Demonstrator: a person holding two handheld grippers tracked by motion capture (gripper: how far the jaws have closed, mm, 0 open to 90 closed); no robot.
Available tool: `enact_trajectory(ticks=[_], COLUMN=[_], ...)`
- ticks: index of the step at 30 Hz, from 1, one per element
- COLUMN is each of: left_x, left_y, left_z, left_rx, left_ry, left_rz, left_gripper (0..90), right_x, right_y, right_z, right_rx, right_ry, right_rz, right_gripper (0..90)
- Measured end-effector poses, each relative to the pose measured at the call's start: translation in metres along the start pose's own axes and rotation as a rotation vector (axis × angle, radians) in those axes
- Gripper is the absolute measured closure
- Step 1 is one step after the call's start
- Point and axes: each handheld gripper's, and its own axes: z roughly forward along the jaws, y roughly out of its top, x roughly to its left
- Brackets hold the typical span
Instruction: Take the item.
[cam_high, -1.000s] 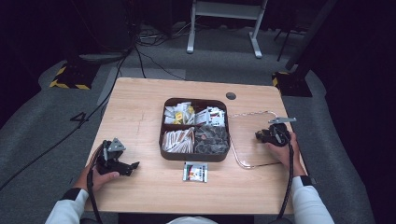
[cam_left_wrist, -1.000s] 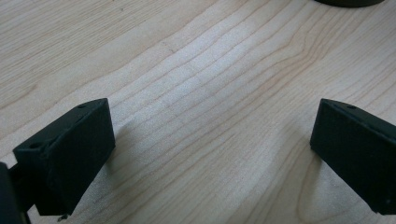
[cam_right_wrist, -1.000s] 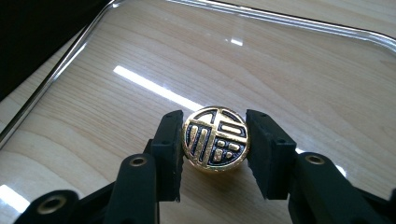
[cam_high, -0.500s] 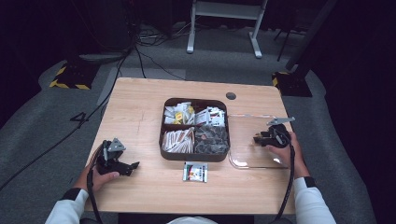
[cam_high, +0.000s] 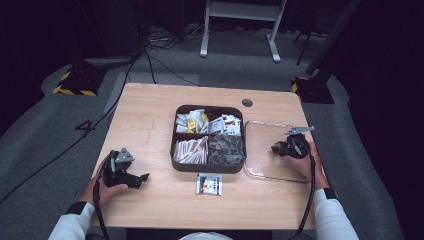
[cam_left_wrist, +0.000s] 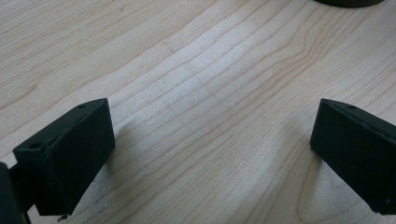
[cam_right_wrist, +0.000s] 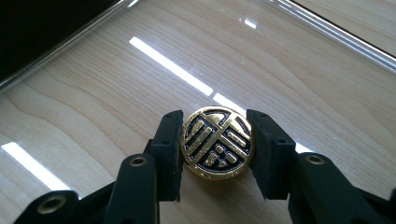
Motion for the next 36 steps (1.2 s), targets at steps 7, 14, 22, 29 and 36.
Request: enact_trajectory(ticks=[7, 14, 22, 29, 36], left_x=[0.0, 0.0, 0.0, 0.0, 0.0], left_y=[0.0, 0.0, 0.0, 0.0, 0.0], left_z=[0.0, 0.0, 0.0, 0.0, 0.0], left_rx=[0.0, 0.0, 0.0, 0.0, 0.0], left_ry=[0.0, 0.0, 0.0, 0.0, 0.0], left_rz=[0.0, 0.0, 0.0, 0.0, 0.0], left_gripper=[0.2, 0.2, 0.2, 0.2, 0.2], right_x=[-0.004, -0.003, -0.001, -0.002, 0.003], right_y=[0.0, 0.006, 0.016, 0.025, 0.036], right_z=[-0.007, -0.02, -0.033, -0.046, -0.055], right_rx=[-0.034, -0.062, -0.086, -0.112, -0.132], right_ry=[-0.03, -0.055, -0.074, -0.08, -0.081], right_rz=[0.029, 0.029, 0.019, 0.019, 0.007], right_gripper=[59.0, 59.0, 59.0, 59.0, 59.0])
